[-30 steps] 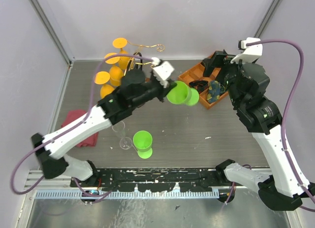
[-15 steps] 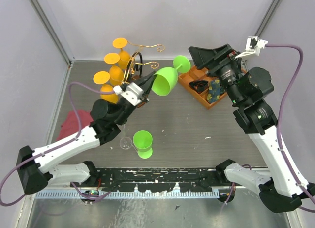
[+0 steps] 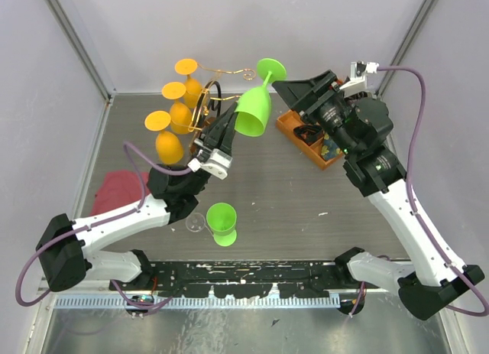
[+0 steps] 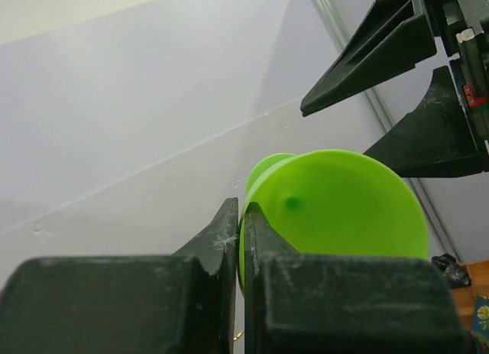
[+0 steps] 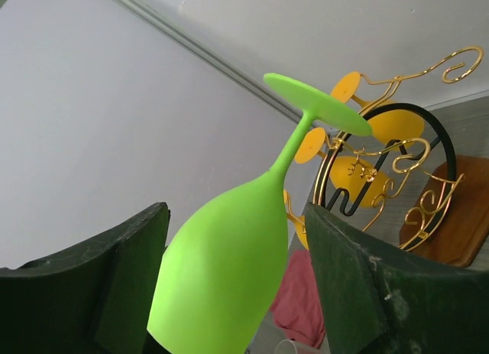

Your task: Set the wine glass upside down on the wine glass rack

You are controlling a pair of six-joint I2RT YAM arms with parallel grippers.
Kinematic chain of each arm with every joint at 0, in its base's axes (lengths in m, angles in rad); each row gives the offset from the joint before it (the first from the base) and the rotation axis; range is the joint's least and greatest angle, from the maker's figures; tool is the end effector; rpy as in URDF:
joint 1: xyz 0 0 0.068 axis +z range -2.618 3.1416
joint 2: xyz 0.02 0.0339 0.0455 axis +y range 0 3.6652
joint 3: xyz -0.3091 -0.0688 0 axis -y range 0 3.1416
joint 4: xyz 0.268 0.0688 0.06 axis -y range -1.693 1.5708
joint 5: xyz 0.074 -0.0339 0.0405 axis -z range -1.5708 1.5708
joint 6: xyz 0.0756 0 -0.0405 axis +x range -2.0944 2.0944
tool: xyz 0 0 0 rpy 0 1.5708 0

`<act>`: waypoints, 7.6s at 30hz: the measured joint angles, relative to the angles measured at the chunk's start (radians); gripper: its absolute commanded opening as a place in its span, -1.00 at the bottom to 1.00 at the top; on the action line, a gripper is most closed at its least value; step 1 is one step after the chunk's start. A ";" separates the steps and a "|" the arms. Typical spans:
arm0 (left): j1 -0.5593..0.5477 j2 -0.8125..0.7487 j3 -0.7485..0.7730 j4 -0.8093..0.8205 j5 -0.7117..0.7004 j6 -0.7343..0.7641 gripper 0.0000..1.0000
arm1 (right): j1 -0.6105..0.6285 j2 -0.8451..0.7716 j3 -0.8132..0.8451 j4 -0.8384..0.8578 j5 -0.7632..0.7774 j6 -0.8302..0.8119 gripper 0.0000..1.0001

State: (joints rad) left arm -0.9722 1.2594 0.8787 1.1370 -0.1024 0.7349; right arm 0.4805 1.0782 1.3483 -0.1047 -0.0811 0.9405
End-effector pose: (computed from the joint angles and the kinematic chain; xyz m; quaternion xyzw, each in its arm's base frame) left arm 0.1782 -0.2476 0.4662 0.2672 0.2954 -0.0884 0.9130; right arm 0.2308 0.1272 0.5398 0.1171 0.6358 0.5172 0.5609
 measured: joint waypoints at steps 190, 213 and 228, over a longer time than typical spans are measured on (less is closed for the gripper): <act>0.473 -0.030 0.494 -1.091 -0.300 -0.450 0.53 | -0.059 1.190 0.221 1.201 -0.054 -1.015 -0.99; 0.481 -0.004 0.518 -1.092 -0.272 -0.474 0.53 | -0.071 1.170 0.044 1.405 0.008 -1.017 -0.99; 0.481 0.002 0.519 -1.093 -0.270 -0.492 0.54 | -0.042 1.170 0.042 1.418 -0.029 -1.077 -0.99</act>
State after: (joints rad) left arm -0.4915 1.2613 1.3975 0.0441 -0.3725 0.2428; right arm 0.4389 2.2482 1.3907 1.3136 -0.1104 -0.1364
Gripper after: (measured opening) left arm 0.768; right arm 0.203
